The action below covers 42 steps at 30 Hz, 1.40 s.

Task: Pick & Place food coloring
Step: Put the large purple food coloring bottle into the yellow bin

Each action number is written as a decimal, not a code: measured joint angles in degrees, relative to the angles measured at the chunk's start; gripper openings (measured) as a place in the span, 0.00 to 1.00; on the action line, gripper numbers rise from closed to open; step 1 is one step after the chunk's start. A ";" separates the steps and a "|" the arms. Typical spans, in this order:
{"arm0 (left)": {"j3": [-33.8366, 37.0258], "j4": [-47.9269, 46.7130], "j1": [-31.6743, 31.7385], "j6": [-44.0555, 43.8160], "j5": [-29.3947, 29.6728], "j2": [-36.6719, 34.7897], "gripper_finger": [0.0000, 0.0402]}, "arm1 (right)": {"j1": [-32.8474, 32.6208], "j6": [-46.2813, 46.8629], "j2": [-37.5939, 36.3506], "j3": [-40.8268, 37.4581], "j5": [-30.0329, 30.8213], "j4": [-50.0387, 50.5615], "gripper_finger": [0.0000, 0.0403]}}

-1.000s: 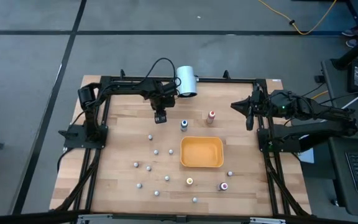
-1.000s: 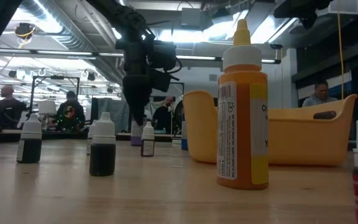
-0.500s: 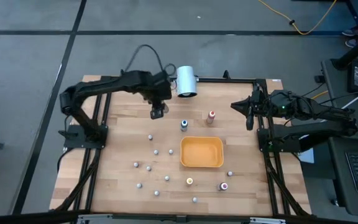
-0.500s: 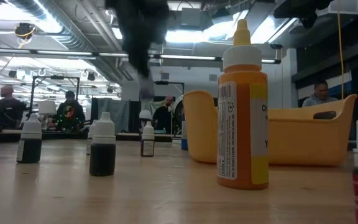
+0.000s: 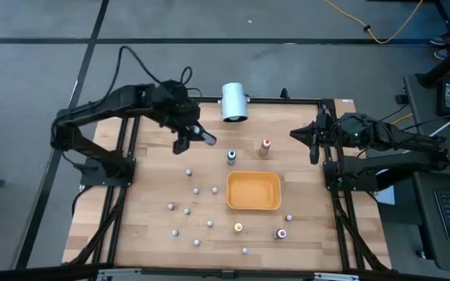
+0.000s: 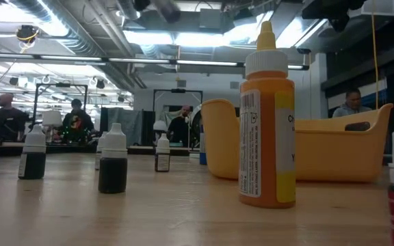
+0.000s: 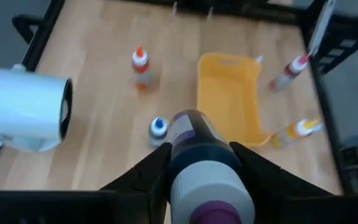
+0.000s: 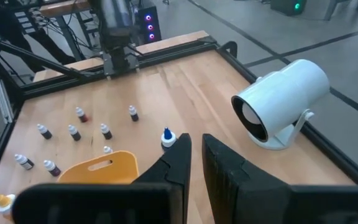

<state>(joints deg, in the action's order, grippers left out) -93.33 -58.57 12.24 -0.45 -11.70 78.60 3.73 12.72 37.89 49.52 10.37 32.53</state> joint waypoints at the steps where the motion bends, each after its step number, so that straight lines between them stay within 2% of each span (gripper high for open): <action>1: -1.13 -0.20 -1.06 -1.03 0.25 0.62 0.35 | 0.00 0.36 0.00 0.00 0.00 0.01 0.11; 4: -5.40 -0.16 -4.78 -4.32 1.96 4.28 0.35 | 0.00 0.45 0.00 0.00 -1.55 0.01 0.11; 10: -17.17 -0.56 -11.48 -9.27 5.15 17.10 0.35 | 0.00 0.45 0.00 0.00 -6.56 0.03 0.11; 16: -24.56 -2.45 -14.52 -11.45 7.76 27.01 0.35 | 0.00 -3.25 -0.02 0.00 -12.21 0.05 0.11; 19: -24.50 -2.92 -15.11 -12.54 8.52 29.77 0.35 | 0.00 -6.72 -0.02 0.00 -14.03 0.05 0.11; 23: -23.11 -5.16 -16.05 -12.75 10.48 33.49 0.35 | 0.00 -8.78 -0.02 0.00 -14.12 0.05 0.11; 30: -21.24 -3.53 -17.41 -11.41 10.68 40.09 0.35 | 0.00 -11.36 -0.02 0.00 -14.13 0.07 0.11; 42: -21.13 -2.46 -18.24 -9.48 12.27 49.30 0.35 | -0.01 -11.70 -0.04 0.00 -15.17 2.16 0.11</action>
<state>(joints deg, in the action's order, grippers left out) -114.45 -61.02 -6.00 -9.93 0.58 127.90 3.72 1.02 37.85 49.52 -4.80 34.69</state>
